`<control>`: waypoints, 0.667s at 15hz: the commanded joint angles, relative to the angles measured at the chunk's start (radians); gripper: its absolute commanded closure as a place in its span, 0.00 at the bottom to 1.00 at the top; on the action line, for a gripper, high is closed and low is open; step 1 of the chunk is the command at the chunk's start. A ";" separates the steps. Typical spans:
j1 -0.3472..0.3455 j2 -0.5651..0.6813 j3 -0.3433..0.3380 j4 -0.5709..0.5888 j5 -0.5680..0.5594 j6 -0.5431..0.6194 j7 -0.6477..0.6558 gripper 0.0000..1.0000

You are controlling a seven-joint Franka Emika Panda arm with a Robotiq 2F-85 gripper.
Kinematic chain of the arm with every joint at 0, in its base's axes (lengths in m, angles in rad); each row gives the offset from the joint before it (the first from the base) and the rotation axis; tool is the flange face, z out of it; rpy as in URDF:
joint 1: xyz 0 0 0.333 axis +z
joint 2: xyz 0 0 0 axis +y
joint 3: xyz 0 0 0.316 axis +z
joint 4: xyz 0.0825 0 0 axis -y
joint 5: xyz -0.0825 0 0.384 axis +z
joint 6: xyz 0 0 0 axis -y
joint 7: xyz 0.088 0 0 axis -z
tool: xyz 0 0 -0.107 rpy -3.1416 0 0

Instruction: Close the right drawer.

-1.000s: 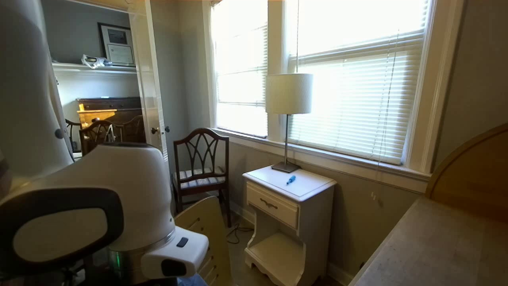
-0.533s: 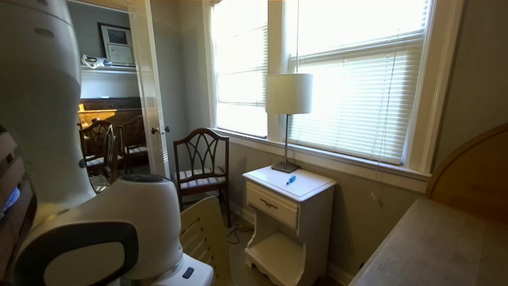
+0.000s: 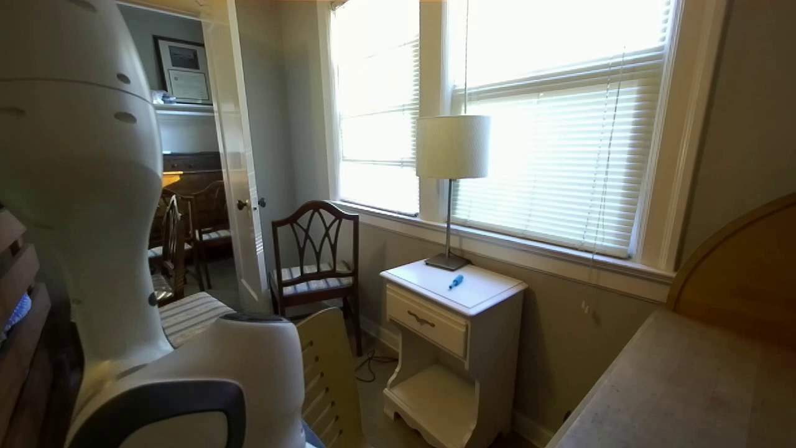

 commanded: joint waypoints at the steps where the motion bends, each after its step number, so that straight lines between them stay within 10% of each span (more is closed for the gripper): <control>1: 0.152 0.085 -0.135 0.051 -0.040 -0.092 0.096 1.00; 10: 0.334 0.270 -0.273 0.144 -0.115 -0.273 0.263 1.00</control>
